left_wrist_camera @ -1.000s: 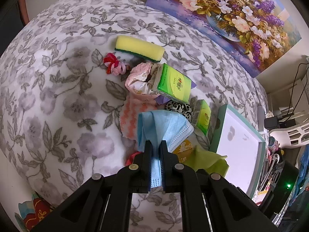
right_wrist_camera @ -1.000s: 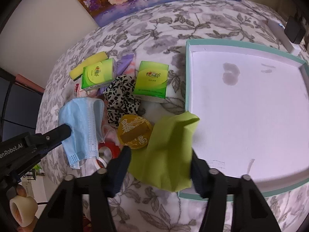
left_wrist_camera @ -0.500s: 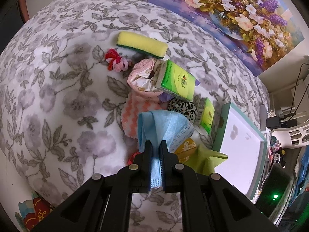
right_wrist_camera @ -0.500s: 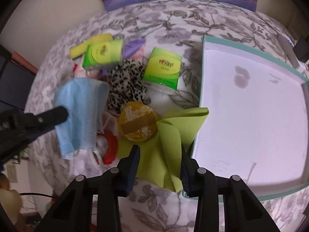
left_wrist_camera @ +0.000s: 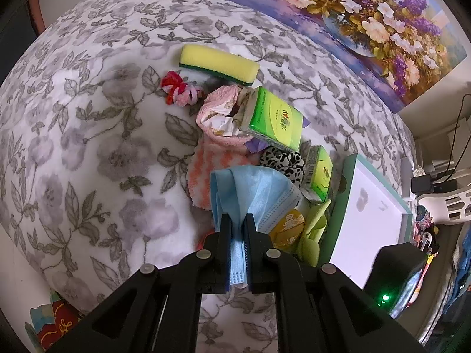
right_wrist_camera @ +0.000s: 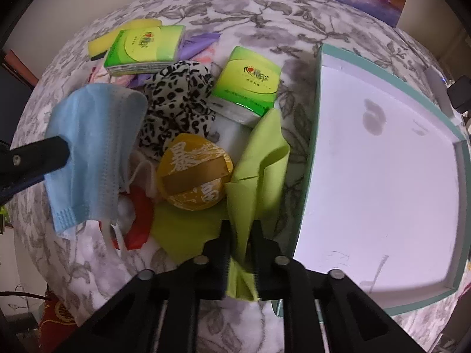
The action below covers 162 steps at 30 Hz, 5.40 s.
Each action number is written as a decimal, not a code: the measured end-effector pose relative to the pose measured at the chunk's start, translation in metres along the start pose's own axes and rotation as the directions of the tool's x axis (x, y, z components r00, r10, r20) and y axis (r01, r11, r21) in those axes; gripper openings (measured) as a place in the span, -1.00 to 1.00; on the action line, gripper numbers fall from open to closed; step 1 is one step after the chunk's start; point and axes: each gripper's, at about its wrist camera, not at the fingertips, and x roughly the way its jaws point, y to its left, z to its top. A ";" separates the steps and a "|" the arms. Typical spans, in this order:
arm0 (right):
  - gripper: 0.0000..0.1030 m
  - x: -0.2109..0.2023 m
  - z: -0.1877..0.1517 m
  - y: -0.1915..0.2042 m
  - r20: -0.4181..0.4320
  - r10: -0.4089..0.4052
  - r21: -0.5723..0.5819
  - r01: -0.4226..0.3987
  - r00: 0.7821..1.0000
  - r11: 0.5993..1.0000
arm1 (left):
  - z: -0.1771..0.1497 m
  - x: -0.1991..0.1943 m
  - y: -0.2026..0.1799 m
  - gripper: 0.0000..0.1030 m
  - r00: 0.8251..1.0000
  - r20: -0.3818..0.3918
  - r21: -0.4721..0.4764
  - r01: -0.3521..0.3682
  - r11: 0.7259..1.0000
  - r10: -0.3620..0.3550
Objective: Organize soft objects
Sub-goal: 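Lift the blue mask with the left gripper while the right gripper lifts the green cloth, then lower the mask into the tray with the left gripper while the right lowers the cloth, then open both grippers to release the mask and cloth in the tray, then move the left tool to the red tape roll and close on it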
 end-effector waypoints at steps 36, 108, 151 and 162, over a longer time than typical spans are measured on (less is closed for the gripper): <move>-0.94 -0.176 0.008 -0.068 0.514 0.146 0.178 -0.271 0.846 0.946 | -0.006 -0.097 -0.035 -0.86 0.928 0.352 0.155 0.072 0.985 -0.123; 1.00 -0.083 -0.014 -0.270 0.197 -0.207 0.650 0.031 0.958 0.760 | -0.020 0.056 -0.192 0.88 0.990 0.143 0.368 -0.037 0.929 -0.018; 1.00 -0.078 0.010 -0.053 0.144 0.082 0.251 -0.117 0.986 0.961 | 0.011 -0.022 0.022 0.88 0.971 0.152 -0.074 -0.173 0.982 0.182; 1.00 -0.049 0.012 -0.035 0.057 0.067 0.220 -0.078 0.996 0.972 | 0.007 0.014 0.028 0.88 0.983 0.010 -0.052 -0.183 0.982 0.184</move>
